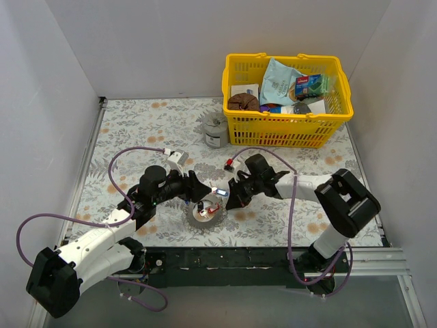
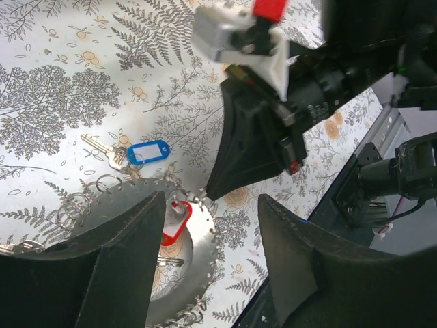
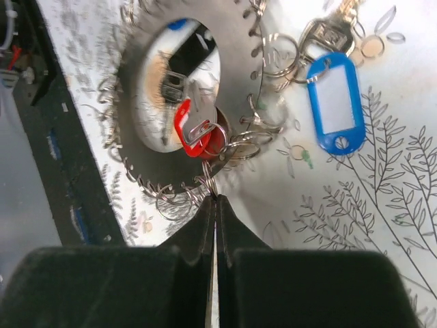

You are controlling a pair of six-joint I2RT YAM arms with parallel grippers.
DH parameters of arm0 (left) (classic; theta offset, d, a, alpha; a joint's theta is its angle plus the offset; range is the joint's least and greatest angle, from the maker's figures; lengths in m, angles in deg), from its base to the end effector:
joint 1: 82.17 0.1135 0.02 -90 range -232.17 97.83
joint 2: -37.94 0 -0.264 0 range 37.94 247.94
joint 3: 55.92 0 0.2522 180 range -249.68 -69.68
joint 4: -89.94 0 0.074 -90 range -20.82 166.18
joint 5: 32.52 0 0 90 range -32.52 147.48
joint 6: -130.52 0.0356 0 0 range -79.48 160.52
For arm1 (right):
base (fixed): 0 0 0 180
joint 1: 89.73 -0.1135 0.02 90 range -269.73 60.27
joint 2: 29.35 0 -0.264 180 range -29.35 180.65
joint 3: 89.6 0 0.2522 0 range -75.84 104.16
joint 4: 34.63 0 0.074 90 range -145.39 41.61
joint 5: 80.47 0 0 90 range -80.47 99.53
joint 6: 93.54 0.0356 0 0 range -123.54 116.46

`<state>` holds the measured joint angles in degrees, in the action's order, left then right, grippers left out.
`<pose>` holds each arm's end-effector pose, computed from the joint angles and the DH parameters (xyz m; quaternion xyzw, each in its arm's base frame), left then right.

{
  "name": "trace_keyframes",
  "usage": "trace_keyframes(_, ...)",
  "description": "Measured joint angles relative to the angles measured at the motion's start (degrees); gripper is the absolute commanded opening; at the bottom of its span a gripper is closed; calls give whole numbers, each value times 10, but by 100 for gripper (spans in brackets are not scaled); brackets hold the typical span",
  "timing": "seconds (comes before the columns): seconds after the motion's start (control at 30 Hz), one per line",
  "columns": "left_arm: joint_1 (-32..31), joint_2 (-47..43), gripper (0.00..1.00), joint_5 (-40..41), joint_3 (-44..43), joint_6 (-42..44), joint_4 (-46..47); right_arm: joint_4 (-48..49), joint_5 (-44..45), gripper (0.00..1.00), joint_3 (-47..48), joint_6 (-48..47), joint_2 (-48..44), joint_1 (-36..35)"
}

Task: Put the keys on the keyring

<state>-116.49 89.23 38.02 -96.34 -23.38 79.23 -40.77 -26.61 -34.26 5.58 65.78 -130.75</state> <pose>0.1606 -0.1240 0.2324 -0.1162 0.8123 -0.5104 0.2571 0.2193 0.2186 0.1412 -0.3541 0.8153 0.4116 0.2012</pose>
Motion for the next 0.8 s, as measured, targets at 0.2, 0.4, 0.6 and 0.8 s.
trace_keyframes(0.2,0,0,56,6,0,0,-1,-90,1,1,48,-44,-113,0)
trace_keyframes(0.4,0,0,56,9,1,2,-1,-149,17,1,105,-74,-216,5)
trace_keyframes(0.6,0,0,56,9,9,3,2,-229,60,1,113,-98,-290,31)
trace_keyframes(0.8,0,14,56,9,14,5,2,-320,128,1,133,-126,-329,52)
